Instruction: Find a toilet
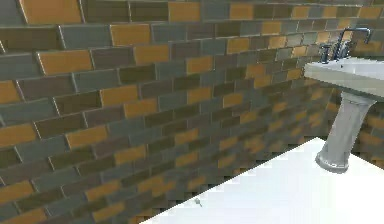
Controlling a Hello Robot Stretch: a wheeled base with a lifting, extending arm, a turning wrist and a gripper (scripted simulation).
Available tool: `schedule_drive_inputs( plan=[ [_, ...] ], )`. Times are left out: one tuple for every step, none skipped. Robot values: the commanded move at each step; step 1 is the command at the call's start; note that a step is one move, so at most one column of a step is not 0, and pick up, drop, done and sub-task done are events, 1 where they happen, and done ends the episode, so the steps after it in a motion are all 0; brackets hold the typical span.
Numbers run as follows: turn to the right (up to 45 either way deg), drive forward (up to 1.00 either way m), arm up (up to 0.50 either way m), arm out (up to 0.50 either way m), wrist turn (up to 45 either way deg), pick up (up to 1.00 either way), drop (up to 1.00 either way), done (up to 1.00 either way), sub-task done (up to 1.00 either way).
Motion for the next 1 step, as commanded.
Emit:
schedule_drive_inputs(
  plan=[
    [-45.0, 0.00, 0.00, 0.00, 0.0, 0.00, 0.00, 0.00, 0.00]
  ],
)
